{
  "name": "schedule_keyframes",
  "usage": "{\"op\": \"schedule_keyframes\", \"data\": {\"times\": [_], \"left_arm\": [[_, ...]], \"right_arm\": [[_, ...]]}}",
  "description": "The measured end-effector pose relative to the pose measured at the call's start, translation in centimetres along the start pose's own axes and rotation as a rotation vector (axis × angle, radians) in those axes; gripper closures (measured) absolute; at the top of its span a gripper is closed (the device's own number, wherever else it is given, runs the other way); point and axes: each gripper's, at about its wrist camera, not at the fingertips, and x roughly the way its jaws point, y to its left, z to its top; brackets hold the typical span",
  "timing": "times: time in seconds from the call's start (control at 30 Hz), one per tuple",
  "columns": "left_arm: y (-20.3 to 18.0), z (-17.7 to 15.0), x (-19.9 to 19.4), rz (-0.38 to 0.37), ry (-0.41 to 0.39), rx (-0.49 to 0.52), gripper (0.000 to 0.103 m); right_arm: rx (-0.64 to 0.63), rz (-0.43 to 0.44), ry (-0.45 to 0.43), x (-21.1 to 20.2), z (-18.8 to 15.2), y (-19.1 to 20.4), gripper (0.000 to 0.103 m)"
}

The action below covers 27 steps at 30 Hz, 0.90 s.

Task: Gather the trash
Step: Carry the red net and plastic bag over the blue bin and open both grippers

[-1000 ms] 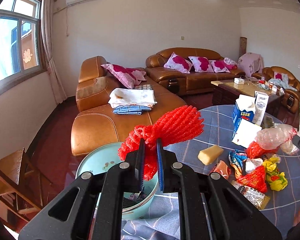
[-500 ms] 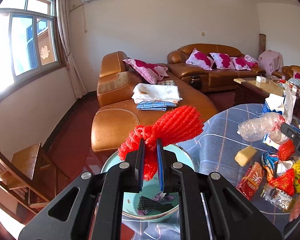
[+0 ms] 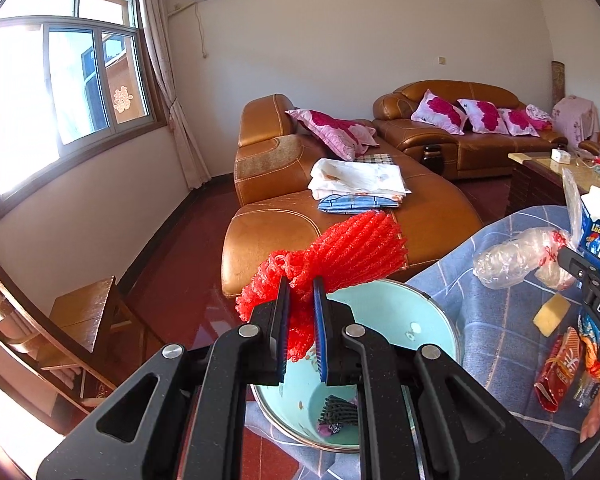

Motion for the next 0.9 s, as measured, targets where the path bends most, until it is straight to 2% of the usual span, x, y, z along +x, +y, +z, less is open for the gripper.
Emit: {"op": "schedule_keyframes", "data": {"times": [0.67, 0.9], "left_arm": [[1.2, -0.3, 2.6, 0.138, 0.068, 0.028, 0.092], [1.5, -0.6, 3.2, 0.143, 0.088, 0.031, 0.092]], "right_arm": [[-0.148, 0.081, 0.029, 3.0, -0.2, 4.3, 0.086], [-0.181, 0.089, 0.031, 3.0, -0.3, 5.0, 0.086]]}}
